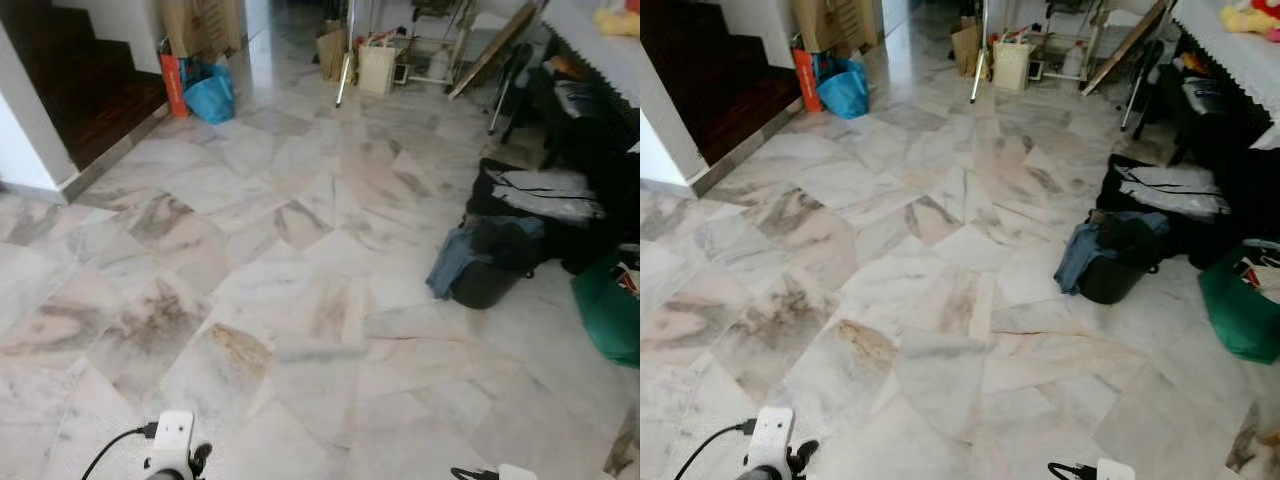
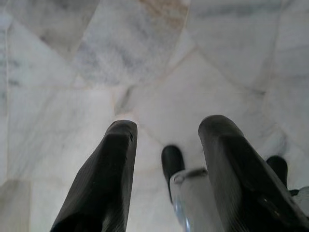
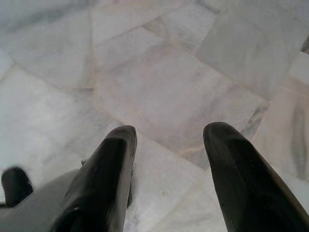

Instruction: Move the pillow to the sofa from floor

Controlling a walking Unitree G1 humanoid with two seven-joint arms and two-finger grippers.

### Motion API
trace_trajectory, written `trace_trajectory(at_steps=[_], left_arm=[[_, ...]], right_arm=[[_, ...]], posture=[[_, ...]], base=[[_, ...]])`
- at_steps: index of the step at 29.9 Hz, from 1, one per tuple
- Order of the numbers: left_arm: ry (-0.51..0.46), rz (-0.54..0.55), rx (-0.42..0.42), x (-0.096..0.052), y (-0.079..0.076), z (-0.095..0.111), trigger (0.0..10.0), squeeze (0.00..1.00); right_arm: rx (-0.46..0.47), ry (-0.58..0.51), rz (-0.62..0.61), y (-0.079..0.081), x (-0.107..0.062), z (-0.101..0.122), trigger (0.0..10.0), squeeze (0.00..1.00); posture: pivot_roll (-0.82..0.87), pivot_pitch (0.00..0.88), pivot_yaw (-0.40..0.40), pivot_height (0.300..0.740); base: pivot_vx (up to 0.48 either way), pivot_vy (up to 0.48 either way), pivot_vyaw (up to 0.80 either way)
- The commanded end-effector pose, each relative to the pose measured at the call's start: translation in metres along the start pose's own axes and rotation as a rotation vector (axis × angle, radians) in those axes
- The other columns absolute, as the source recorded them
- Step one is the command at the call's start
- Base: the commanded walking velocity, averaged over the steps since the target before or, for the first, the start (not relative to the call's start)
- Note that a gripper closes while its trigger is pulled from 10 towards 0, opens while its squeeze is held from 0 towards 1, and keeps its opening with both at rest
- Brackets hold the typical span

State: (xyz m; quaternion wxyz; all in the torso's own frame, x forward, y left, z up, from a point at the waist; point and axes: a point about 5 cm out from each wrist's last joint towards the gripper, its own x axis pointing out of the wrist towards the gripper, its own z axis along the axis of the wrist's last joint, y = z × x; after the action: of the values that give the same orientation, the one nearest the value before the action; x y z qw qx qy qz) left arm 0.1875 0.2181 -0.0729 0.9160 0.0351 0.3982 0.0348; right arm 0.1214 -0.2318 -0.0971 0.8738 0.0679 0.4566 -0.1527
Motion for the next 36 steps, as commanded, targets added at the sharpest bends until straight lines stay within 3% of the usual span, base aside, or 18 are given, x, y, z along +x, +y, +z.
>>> trace_trajectory(at_steps=[1, 8, 16, 24, 32, 36], left_arm=[[0.030, 0.017, -0.004, -0.001, 0.003, -0.006, 10.0, 0.00], [0.110, -0.055, 0.063, -0.005, -0.010, -0.023, 10.0, 0.00], [0.121, -0.026, 0.087, -0.007, 0.014, -0.022, 10.0, 0.00], [0.137, 0.000, 0.088, -0.009, 0.027, -0.024, 10.0, 0.00], [0.148, -0.023, 0.083, -0.009, 0.011, -0.030, 10.0, 0.00], [0.143, -0.036, 0.086, -0.007, 0.002, -0.027, 10.0, 0.00]], right_arm=[[0.046, 0.015, -0.037, -0.008, 0.000, -0.001, 10.0, 0.00], [0.109, 0.006, -0.046, -0.010, 0.000, 0.000, 10.0, 0.00], [0.131, 0.018, 0.055, 0.021, 0.002, 0.000, 10.0, 0.00], [-0.015, 0.022, 0.157, 0.041, 0.005, 0.007, 10.0, 0.00], [-0.156, 0.008, 0.173, 0.027, 0.008, 0.024, 10.0, 0.00], [-0.170, -0.016, 0.167, 0.022, 0.010, 0.035, 10.0, 0.00]], posture=[[0.03, 0.000, -0.032, 0.740], [0.04, 0.000, 0.002, 0.740], [0.04, 0.000, 0.027, 0.740], [0.01, 0.000, 0.009, 0.740], [0.03, 0.000, -0.101, 0.740], [0.02, 0.000, -0.085, 0.740]], base=[[0.000, 0.000, 0.00], [0.000, 0.000, 0.00], [0.000, 0.000, 0.00], [0.000, 0.000, 0.00], [0.000, 0.000, 0.00], [0.000, 0.000, 0.00]])
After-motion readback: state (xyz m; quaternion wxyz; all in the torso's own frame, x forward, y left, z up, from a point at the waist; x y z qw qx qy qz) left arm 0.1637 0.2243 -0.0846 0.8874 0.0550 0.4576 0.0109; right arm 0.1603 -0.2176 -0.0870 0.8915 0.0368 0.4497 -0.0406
